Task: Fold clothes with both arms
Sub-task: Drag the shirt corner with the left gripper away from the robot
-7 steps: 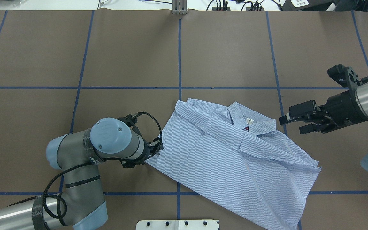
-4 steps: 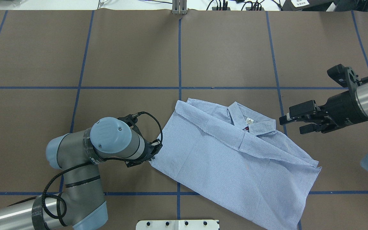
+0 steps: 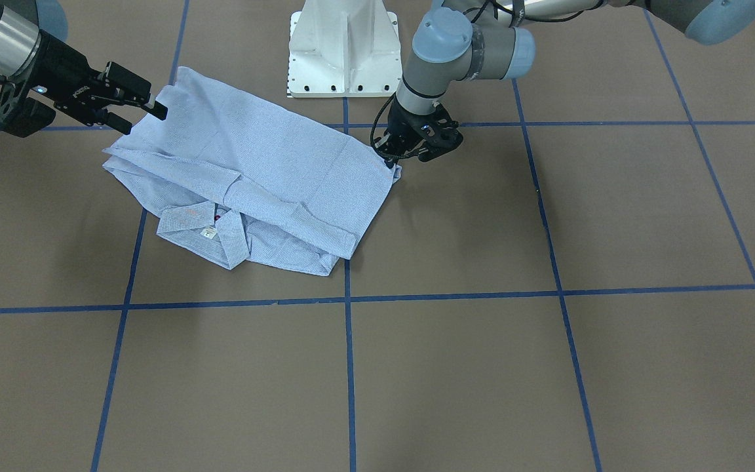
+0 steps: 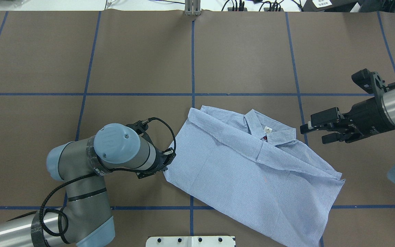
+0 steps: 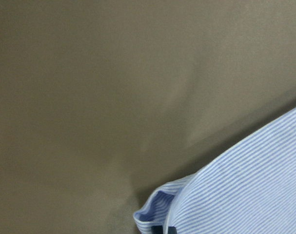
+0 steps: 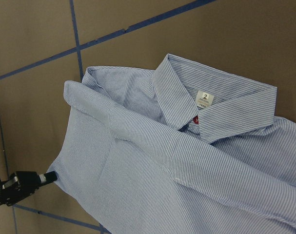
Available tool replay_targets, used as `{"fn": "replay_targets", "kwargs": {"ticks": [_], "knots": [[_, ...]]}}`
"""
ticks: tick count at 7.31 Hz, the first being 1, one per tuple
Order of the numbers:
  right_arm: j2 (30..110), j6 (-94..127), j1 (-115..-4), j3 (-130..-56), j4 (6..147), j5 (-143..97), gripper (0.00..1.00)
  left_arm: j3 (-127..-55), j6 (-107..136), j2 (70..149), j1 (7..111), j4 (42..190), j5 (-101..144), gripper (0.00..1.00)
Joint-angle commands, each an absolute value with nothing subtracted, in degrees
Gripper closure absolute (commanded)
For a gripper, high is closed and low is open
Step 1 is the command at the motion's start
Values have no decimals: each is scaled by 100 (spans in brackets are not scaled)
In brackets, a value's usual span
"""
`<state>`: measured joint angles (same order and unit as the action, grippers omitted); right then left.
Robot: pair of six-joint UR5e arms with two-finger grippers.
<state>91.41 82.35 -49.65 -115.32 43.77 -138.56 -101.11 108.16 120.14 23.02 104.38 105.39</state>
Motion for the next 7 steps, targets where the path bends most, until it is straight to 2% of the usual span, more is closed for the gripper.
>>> {"fn": "replay_targets", "kwargs": {"ticks": [1,2,4,6,7], "knots": [[9141,8235,-4966,-11505,4386,-13764,0,-9933,10662,12233,2783,10450,10529,100],[9132,8235,-4966,-11496,4377,-13755,0,-9566,10348,12565,3099,10459,10538,100],[9132,8235,-4975,-11496,4377,-13755,0,-8147,9750,13513,3715,10808,10538,100],[9141,8235,-5018,-11505,4377,-13720,0,-6853,9363,14007,4129,11843,10538,100],[9141,8235,-5036,-11505,4377,-13720,0,-6542,9230,14123,4270,12109,10521,100]]}}
